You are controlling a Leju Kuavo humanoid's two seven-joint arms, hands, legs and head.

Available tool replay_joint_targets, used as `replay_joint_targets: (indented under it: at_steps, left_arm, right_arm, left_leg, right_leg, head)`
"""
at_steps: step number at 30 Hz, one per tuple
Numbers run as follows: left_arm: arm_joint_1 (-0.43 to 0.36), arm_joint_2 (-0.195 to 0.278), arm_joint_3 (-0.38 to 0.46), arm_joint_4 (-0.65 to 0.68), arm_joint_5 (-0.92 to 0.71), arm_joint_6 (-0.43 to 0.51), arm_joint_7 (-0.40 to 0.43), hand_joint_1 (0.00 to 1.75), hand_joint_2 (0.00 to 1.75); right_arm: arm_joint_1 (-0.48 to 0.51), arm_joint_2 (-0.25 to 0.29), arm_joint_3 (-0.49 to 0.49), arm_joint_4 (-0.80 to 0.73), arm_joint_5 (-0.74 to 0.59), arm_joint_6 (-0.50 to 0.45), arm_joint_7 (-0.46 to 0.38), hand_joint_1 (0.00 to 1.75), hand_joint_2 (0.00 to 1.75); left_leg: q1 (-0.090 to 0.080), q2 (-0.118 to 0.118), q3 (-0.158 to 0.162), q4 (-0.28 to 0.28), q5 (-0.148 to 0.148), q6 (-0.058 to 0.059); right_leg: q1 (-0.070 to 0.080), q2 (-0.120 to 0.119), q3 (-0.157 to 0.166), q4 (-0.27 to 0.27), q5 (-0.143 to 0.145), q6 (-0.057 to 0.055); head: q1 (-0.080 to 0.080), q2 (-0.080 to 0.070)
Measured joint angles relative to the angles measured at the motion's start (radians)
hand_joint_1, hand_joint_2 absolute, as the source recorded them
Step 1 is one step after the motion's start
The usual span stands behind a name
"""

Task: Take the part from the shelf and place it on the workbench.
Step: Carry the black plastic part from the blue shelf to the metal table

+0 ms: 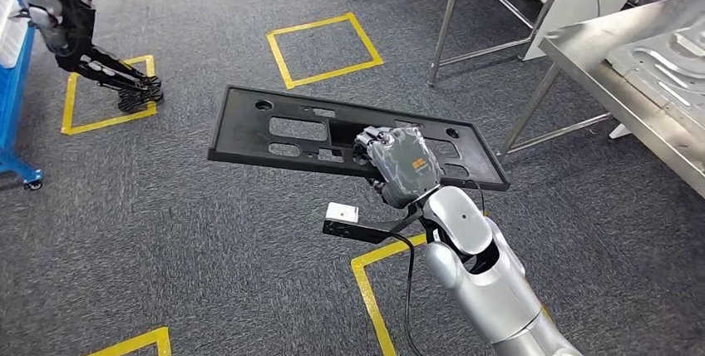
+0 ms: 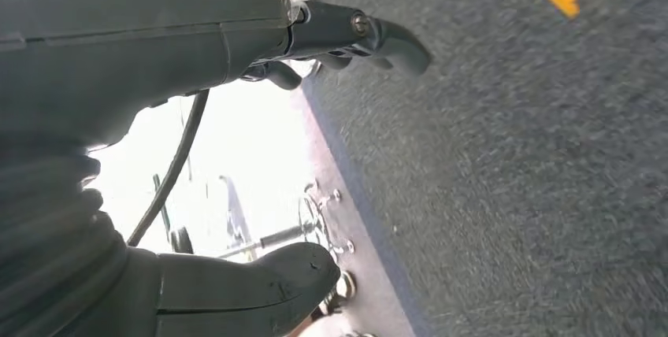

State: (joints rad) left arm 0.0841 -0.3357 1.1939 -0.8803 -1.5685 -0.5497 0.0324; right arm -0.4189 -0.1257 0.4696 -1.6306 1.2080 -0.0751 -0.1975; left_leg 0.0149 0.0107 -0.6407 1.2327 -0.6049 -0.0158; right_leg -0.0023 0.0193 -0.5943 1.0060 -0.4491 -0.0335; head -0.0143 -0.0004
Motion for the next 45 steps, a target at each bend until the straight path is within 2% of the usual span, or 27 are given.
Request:
replay_joint_targets:
  at_steps: [2, 4, 6, 8, 10, 12, 14, 16, 17, 18, 19, 21, 23, 25, 26, 28, 30, 31, 33, 35, 37, 39, 40, 41, 42, 43, 45]
  left_arm:
    - [0.005, 0.002, -0.002, 0.000, 0.000, 0.008, -0.008, 0.00, 1.75]
    - [0.004, 0.005, -0.003, 0.002, -0.001, 0.023, 0.001, 0.00, 1.75]
    - [-0.002, 0.012, -0.005, 0.012, 0.000, 0.043, 0.023, 0.00, 1.75]
    - [-0.010, 0.022, -0.007, 0.030, 0.000, 0.060, 0.039, 0.00, 1.75]
    - [-0.016, 0.031, -0.008, 0.047, -0.001, 0.070, 0.044, 0.00, 1.75]
    - [-0.022, 0.038, -0.008, 0.059, -0.001, 0.076, 0.044, 0.00, 1.75]
    - [-0.023, 0.043, -0.009, 0.069, 0.000, 0.080, 0.044, 0.00, 1.75]
    - [-0.024, 0.046, -0.009, 0.079, 0.000, 0.082, 0.044, 0.00, 1.75]
    - [-0.024, 0.048, -0.009, 0.082, 0.000, 0.082, 0.044, 0.00, 1.75]
    - [-0.026, 0.049, -0.010, 0.086, 0.000, 0.083, 0.044, 0.00, 1.75]
    - [-0.028, 0.049, -0.010, 0.090, 0.000, 0.085, 0.044, 0.00, 1.75]
    - [-0.033, 0.052, -0.008, 0.100, 0.000, 0.091, 0.046, 0.00, 1.75]
    - [-0.039, 0.056, -0.002, 0.109, 0.000, 0.098, 0.050, 0.00, 1.75]
    - [-0.047, 0.059, 0.009, 0.112, 0.000, 0.101, 0.057, 0.00, 1.75]
    - [-0.051, 0.059, 0.015, 0.112, 0.000, 0.099, 0.061, 0.00, 1.75]
    - [-0.055, 0.055, 0.030, 0.106, 0.000, 0.086, 0.070, 0.00, 1.75]
    - [-0.052, 0.045, 0.043, 0.091, 0.000, 0.063, 0.079, 0.00, 1.75]
    - [-0.050, 0.039, 0.047, 0.081, 0.000, 0.052, 0.083, 0.00, 1.75]
    - [-0.045, 0.028, 0.049, 0.065, -0.001, 0.040, 0.084, 0.00, 1.75]
    - [-0.041, 0.019, 0.049, 0.053, -0.001, 0.039, 0.077, 0.00, 1.75]
    - [-0.036, 0.014, 0.048, 0.043, -0.001, 0.043, 0.064, 0.00, 1.75]
    - [-0.031, 0.012, 0.043, 0.034, -0.001, 0.046, 0.051, 0.00, 1.75]
    - [-0.028, 0.011, 0.038, 0.030, -0.001, 0.046, 0.046, 0.00, 1.75]
    - [-0.026, 0.010, 0.032, 0.025, -0.001, 0.046, 0.041, 0.00, 1.75]
    - [-0.024, 0.009, 0.026, 0.020, -0.001, 0.046, 0.037, 0.00, 1.75]
    - [-0.022, 0.008, 0.022, 0.016, -0.001, 0.046, 0.035, 0.00, 1.75]
    - [-0.017, 0.006, 0.017, 0.012, 0.000, 0.046, 0.033, 0.00, 1.75]
  right_arm:
    - [0.002, 0.000, -0.001, 0.000, -0.002, 0.004, 0.001, 1.68, 1.75]
    - [0.004, -0.003, -0.007, -0.002, -0.005, 0.002, 0.006, 1.68, 1.75]
    - [0.013, -0.015, -0.023, -0.011, -0.016, -0.008, 0.007, 1.68, 1.75]
    - [0.030, -0.035, -0.046, -0.023, -0.030, -0.021, 0.001, 1.68, 1.75]
    - [0.049, -0.054, -0.068, -0.034, -0.038, -0.028, -0.006, 1.68, 1.75]
    - [0.061, -0.068, -0.086, -0.043, -0.040, -0.031, -0.008, 1.68, 1.75]
    - [0.065, -0.074, -0.095, -0.047, -0.040, -0.032, -0.009, 1.68, 1.75]
    - [0.070, -0.076, -0.098, -0.048, -0.040, -0.032, -0.010, 1.68, 1.75]
    - [0.074, -0.078, -0.098, -0.048, -0.040, -0.032, -0.010, 1.68, 1.75]
    - [0.077, -0.079, -0.099, -0.048, -0.041, -0.032, -0.010, 1.68, 1.75]
    - [0.079, -0.081, -0.101, -0.049, -0.042, -0.032, -0.010, 1.68, 1.75]
    - [0.081, -0.089, -0.106, -0.052, -0.049, -0.035, -0.017, 1.68, 1.75]
    - [0.081, -0.095, -0.111, -0.054, -0.061, -0.040, -0.031, 1.68, 1.75]
    - [0.079, -0.096, -0.115, -0.053, -0.069, -0.039, -0.045, 1.68, 1.75]
    - [0.075, -0.094, -0.116, -0.052, -0.070, -0.033, -0.050, 1.68, 1.75]
    - [0.054, -0.080, -0.111, -0.049, -0.063, -0.017, -0.046, 1.68, 1.75]
    - [0.028, -0.058, -0.095, -0.043, -0.052, -0.002, -0.032, 1.68, 1.75]
    - [0.020, -0.048, -0.086, -0.040, -0.049, 0.002, -0.026, 1.68, 1.75]
    - [0.015, -0.039, -0.074, -0.037, -0.048, 0.005, -0.017, 1.68, 1.75]
    - [0.015, -0.037, -0.071, -0.035, -0.048, 0.005, -0.013, 1.68, 1.75]
    - [0.015, -0.036, -0.070, -0.035, -0.048, 0.004, -0.009, 1.68, 1.75]
    - [0.018, -0.036, -0.070, -0.036, -0.046, 0.004, -0.005, 1.68, 1.75]
    - [0.020, -0.036, -0.070, -0.036, -0.044, 0.004, -0.003, 1.68, 1.75]
    - [0.023, -0.036, -0.071, -0.037, -0.041, 0.004, 0.000, 1.68, 1.75]
    - [0.025, -0.037, -0.072, -0.039, -0.040, 0.003, 0.002, 1.68, 1.75]
    - [0.026, -0.038, -0.074, -0.041, -0.038, 0.003, 0.004, 1.68, 1.75]
    - [0.026, -0.039, -0.076, -0.044, -0.038, 0.002, 0.007, 1.68, 1.75]
  left_leg:
    - [0.000, -0.005, -0.038, 0.063, -0.003, -0.001]
    - [0.001, -0.019, -0.009, -0.021, 0.066, 0.003]
    - [0.004, -0.068, 0.042, -0.142, 0.120, 0.008]
    - [0.003, -0.096, 0.062, -0.188, 0.125, 0.013]
    - [0.003, -0.075, 0.065, -0.197, 0.131, 0.023]
    - [0.006, -0.048, 0.070, -0.211, 0.139, 0.037]
    - [0.005, -0.017, 0.074, -0.219, 0.141, 0.047]
    - [0.003, 0.015, 0.074, -0.219, 0.139, 0.050]
    - [0.003, 0.030, 0.075, -0.219, 0.137, 0.050]
    - [0.003, 0.044, 0.077, -0.219, 0.135, 0.048]
    - [0.003, 0.056, 0.080, -0.218, 0.132, 0.046]
    - [0.000, 0.077, 0.088, -0.218, 0.125, 0.038]
    - [-0.004, 0.094, 0.094, -0.218, 0.119, 0.027]
    - [-0.005, 0.114, 0.100, -0.220, 0.115, 0.015]
    - [-0.003, 0.112, 0.102, -0.217, 0.110, 0.008]
    - [0.001, 0.068, 0.086, -0.167, 0.075, -0.001]
    - [0.003, 0.012, 0.024, -0.041, 0.013, -0.003]
    - [0.004, 0.000, -0.012, 0.025, -0.010, -0.004]
    - [0.004, -0.007, -0.047, 0.071, -0.002, -0.003]
    - [0.004, -0.020, -0.015, -0.027, 0.074, 0.002]
    - [0.007, -0.066, 0.035, -0.147, 0.125, 0.008]
    - [0.005, -0.088, 0.054, -0.187, 0.129, 0.015]
    - [0.002, -0.076, 0.056, -0.191, 0.132, 0.018]
    - [0.003, -0.064, 0.059, -0.196, 0.135, 0.025]
    - [0.004, -0.052, 0.062, -0.204, 0.139, 0.032]
    - [0.006, -0.039, 0.066, -0.211, 0.143, 0.040]
    - [0.005, -0.012, 0.070, -0.219, 0.145, 0.049]
  right_leg:
    - [0.002, 0.029, 0.000, 0.004, -0.001, -0.001]
    - [0.001, 0.059, 0.000, 0.013, -0.005, 0.003]
    - [-0.001, 0.084, -0.004, 0.024, -0.011, 0.011]
    - [-0.005, 0.105, -0.013, 0.028, -0.010, 0.023]
    - [-0.008, 0.121, -0.020, 0.025, -0.005, 0.035]
    - [-0.005, 0.080, -0.035, 0.050, -0.023, 0.044]
    - [-0.003, 0.014, -0.084, 0.150, -0.078, 0.051]
    - [-0.008, -0.008, -0.146, 0.271, -0.125, 0.057]
    - [-0.010, -0.012, -0.160, 0.295, -0.125, 0.060]
    - [-0.013, -0.016, -0.153, 0.282, -0.107, 0.062]
    - [-0.014, -0.024, -0.126, 0.230, -0.075, 0.063]
    - [-0.009, -0.070, -0.048, 0.087, -0.017, 0.059]
    - [0.000, -0.096, -0.012, 0.014, -0.001, 0.049]
    - [0.004, -0.075, -0.013, 0.011, -0.001, 0.037]
    - [0.002, -0.063, -0.011, 0.007, 0.001, 0.032]
    - [-0.004, -0.039, -0.006, 0.000, 0.005, 0.017]
    - [-0.005, -0.011, -0.005, -0.001, 0.006, 0.007]
    - [-0.004, 0.004, -0.005, -0.001, 0.006, 0.005]
    - [-0.001, 0.032, -0.004, 0.003, 0.004, 0.004]
    - [-0.001, 0.059, -0.004, 0.011, 0.000, 0.007]
    - [-0.002, 0.083, -0.008, 0.022, -0.006, 0.015]
    - [-0.006, 0.105, -0.015, 0.026, -0.006, 0.028]
    - [-0.009, 0.116, -0.018, 0.024, -0.004, 0.034]
    - [-0.010, 0.116, -0.020, 0.023, -0.004, 0.040]
    - [-0.009, 0.099, -0.023, 0.029, -0.008, 0.046]
    - [-0.007, 0.069, -0.034, 0.051, -0.023, 0.051]
    - [-0.006, 0.005, -0.083, 0.151, -0.079, 0.062]
  head:
    - [0.000, 0.000]
    - [0.000, 0.000]
    - [0.000, 0.000]
    - [0.000, 0.000]
    - [0.000, 0.000]
    - [0.001, 0.000]
    - [0.002, 0.000]
    - [0.002, 0.000]
    - [0.002, 0.000]
    - [0.002, 0.000]
    - [0.002, 0.000]
    - [0.002, 0.000]
    - [0.002, 0.000]
    - [0.002, 0.000]
    - [0.002, 0.000]
    - [0.001, 0.000]
    - [0.001, 0.000]
    - [0.001, 0.000]
    - [0.001, 0.000]
    - [0.001, 0.000]
    - [0.001, 0.000]
    - [0.001, 0.000]
    - [0.001, 0.000]
    - [0.001, 0.000]
    - [0.002, 0.000]
    - [0.002, 0.000]
    - [0.002, 0.000]
